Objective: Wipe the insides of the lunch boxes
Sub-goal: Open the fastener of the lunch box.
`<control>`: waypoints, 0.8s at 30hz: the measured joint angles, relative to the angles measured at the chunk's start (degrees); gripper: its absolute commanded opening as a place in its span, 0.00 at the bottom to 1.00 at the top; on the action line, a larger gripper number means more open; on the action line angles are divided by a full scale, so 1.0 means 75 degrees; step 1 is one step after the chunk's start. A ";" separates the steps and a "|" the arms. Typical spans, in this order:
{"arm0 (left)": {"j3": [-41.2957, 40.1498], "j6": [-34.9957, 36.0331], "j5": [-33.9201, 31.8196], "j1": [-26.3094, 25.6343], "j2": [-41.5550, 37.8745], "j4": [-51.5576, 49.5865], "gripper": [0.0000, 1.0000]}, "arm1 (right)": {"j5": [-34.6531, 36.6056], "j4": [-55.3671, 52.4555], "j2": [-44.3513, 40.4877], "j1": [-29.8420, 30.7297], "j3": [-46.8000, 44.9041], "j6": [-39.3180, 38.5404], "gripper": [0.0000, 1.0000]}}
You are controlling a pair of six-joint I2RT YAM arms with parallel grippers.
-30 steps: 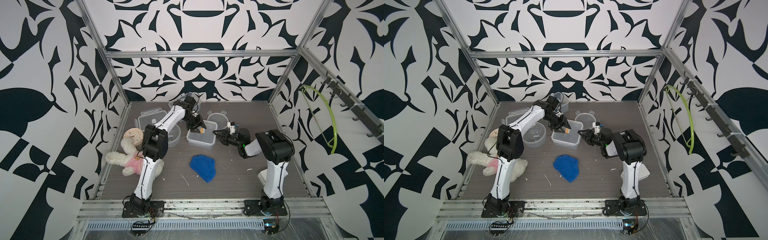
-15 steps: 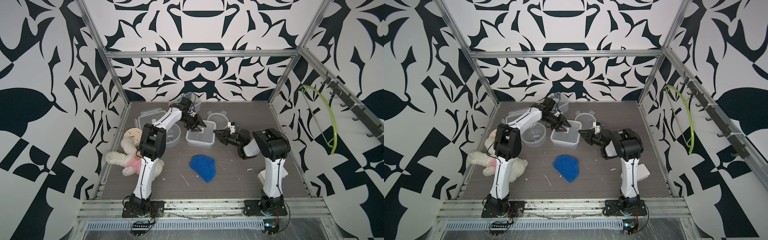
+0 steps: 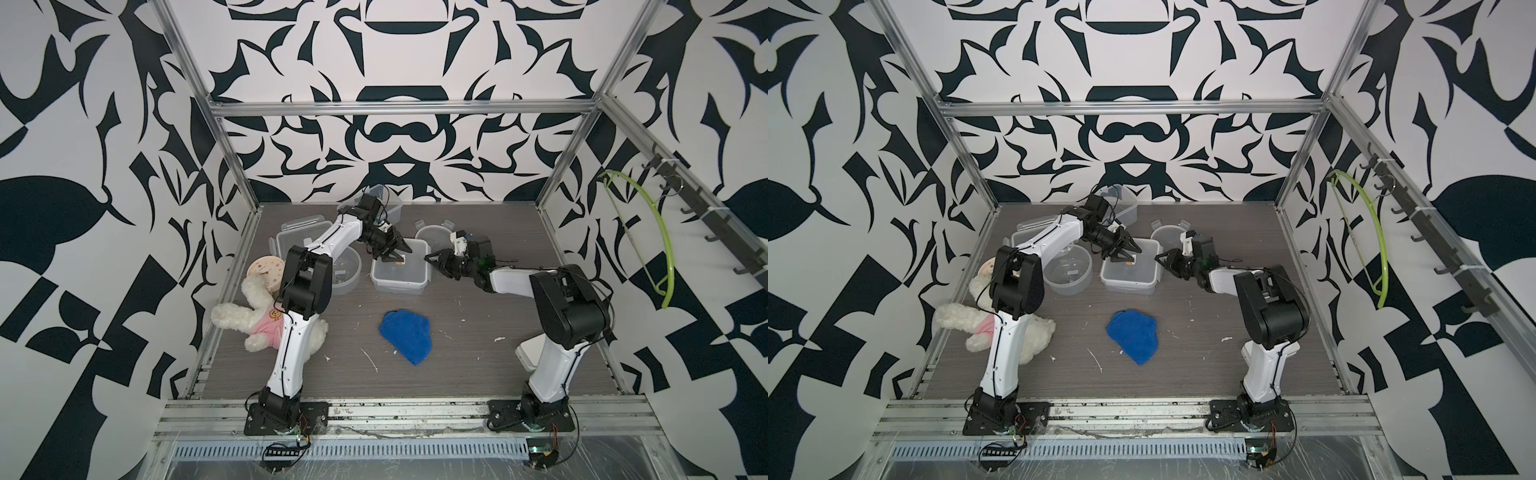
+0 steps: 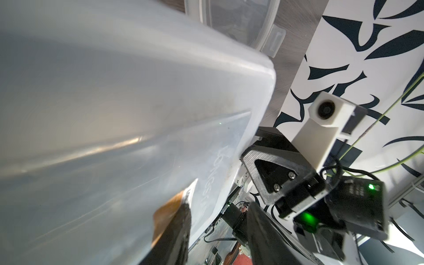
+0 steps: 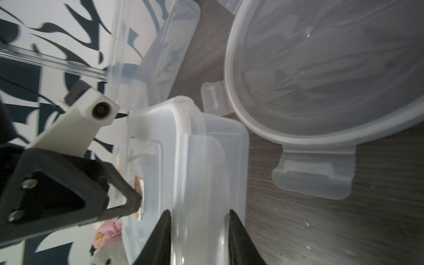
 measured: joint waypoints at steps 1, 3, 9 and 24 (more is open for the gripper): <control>0.0003 0.0009 0.0061 -0.0029 0.0020 0.0044 0.45 | 0.0283 -0.0527 -0.0035 0.0102 0.0251 -0.0233 0.00; 0.0006 0.0017 0.0128 -0.0096 0.0050 0.0105 0.45 | 0.0743 -0.1276 -0.0093 0.0251 0.0595 -0.0603 0.00; 0.0131 0.0047 0.0221 -0.0160 0.0140 0.0134 0.45 | 0.1236 -0.2168 -0.0175 0.0385 0.0970 -0.1099 0.52; 0.2731 0.0405 -0.1510 0.0460 -0.0058 -0.1789 0.55 | 0.1827 -0.4954 -0.1466 0.0574 0.1920 -0.2535 0.63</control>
